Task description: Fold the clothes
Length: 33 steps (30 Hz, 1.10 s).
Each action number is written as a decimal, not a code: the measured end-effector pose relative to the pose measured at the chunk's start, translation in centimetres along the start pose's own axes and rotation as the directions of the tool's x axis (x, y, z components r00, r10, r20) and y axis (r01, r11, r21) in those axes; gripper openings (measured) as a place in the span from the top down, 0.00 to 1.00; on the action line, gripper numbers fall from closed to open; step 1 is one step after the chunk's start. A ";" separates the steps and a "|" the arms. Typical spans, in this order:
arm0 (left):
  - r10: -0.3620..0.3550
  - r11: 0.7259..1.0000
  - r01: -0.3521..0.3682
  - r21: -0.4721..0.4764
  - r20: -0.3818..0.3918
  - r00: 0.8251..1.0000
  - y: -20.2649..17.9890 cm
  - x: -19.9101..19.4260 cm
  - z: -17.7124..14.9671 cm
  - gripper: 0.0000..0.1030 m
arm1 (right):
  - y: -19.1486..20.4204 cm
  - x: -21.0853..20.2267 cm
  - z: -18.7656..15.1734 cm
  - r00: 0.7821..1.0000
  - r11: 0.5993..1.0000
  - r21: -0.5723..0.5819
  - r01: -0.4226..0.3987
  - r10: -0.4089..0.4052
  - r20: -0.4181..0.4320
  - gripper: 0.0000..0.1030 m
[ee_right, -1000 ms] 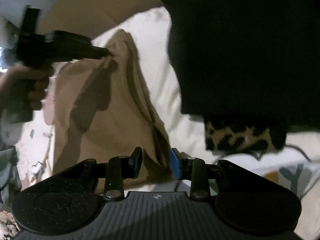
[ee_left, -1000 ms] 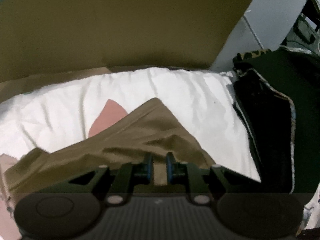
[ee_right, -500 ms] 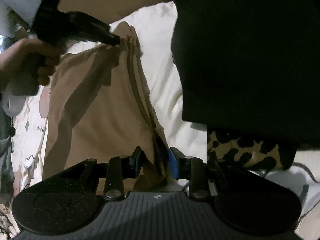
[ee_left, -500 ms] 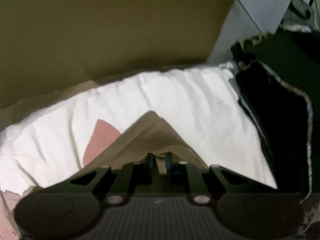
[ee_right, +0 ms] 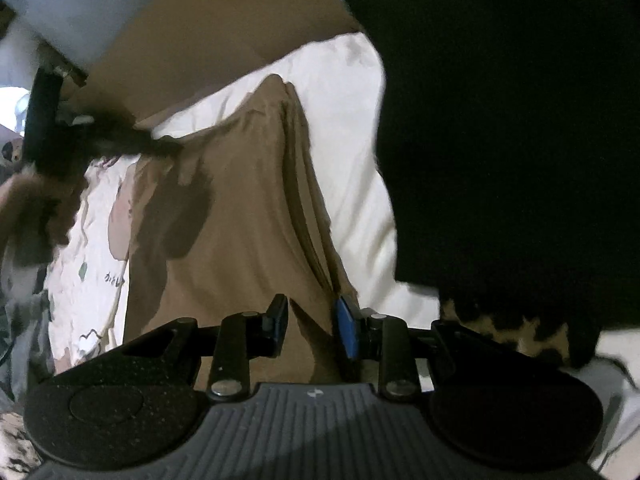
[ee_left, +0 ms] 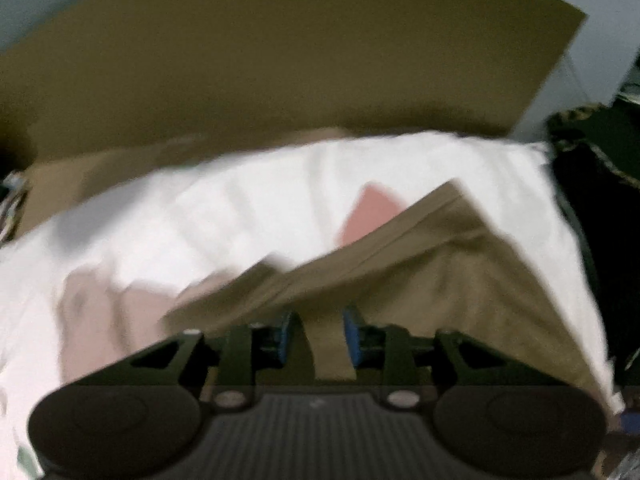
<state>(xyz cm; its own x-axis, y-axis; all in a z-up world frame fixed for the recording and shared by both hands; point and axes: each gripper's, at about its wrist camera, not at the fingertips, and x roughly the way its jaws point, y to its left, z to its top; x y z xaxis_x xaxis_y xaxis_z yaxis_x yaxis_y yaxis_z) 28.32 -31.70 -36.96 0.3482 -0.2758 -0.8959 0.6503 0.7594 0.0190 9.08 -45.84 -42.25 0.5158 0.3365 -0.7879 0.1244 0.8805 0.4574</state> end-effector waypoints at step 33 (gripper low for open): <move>-0.022 0.953 0.020 -0.301 -0.004 1.000 7.6 -0.5 -3.9 0.64 | -2.2 0.0 -1.5 0.997 0.999 -0.029 0.023 -0.025 -0.070 0.68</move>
<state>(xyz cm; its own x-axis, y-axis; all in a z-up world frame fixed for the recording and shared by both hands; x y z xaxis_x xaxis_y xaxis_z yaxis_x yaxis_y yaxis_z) 30.44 -23.50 -38.13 0.3310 -0.2898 -0.8980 0.4237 0.8960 -0.1330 7.51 -47.29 -43.87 0.4523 0.3371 -0.8257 0.1118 0.8971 0.4275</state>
